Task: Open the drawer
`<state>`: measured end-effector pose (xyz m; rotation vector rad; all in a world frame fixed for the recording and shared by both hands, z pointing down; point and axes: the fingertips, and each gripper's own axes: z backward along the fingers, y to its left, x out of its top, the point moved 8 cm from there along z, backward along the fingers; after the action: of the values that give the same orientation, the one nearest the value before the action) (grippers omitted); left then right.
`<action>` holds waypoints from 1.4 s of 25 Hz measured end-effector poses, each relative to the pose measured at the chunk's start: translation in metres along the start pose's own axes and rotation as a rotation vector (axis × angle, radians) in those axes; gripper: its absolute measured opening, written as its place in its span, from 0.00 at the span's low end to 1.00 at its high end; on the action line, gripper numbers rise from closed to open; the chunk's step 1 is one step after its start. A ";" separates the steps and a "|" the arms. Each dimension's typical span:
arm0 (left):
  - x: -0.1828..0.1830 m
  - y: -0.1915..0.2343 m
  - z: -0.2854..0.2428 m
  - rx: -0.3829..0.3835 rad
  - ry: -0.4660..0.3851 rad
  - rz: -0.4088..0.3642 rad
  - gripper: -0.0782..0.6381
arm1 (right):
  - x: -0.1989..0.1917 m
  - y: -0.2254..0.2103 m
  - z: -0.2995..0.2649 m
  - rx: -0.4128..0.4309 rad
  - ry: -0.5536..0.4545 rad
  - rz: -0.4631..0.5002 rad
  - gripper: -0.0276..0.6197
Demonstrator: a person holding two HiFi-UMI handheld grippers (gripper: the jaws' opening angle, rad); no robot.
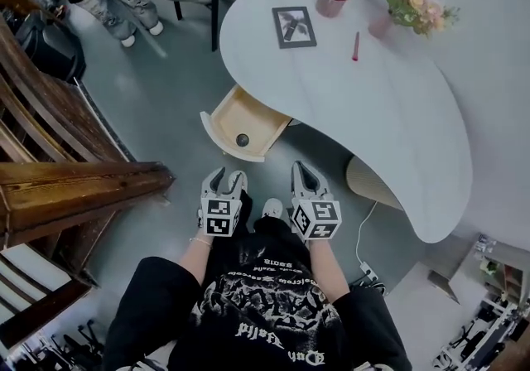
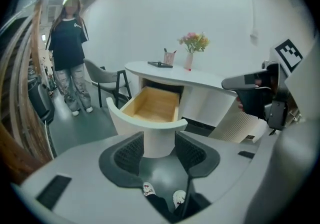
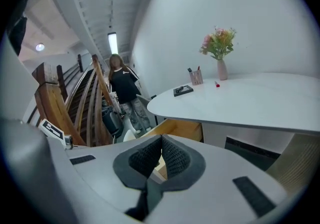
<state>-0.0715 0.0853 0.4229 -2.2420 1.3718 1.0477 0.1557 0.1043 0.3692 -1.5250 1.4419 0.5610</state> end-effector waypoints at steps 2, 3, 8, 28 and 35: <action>0.012 -0.006 0.011 -0.010 -0.044 -0.019 0.40 | 0.006 0.001 0.004 0.005 -0.017 0.008 0.08; 0.018 -0.008 0.016 -0.017 -0.066 -0.027 0.40 | 0.008 0.002 0.007 0.007 -0.024 0.012 0.08; 0.044 -0.023 0.038 -0.023 -0.170 -0.040 0.36 | 0.015 0.004 0.022 0.018 -0.045 0.034 0.08; 0.062 -0.064 0.062 -0.067 -0.249 -0.143 0.15 | 0.029 0.024 0.048 0.032 -0.077 0.123 0.08; 0.063 -0.069 0.057 -0.067 -0.247 -0.136 0.15 | 0.026 0.017 0.049 0.022 -0.073 0.120 0.08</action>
<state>-0.0188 0.1130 0.3315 -2.1316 1.0823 1.2880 0.1582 0.1342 0.3197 -1.3932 1.4859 0.6637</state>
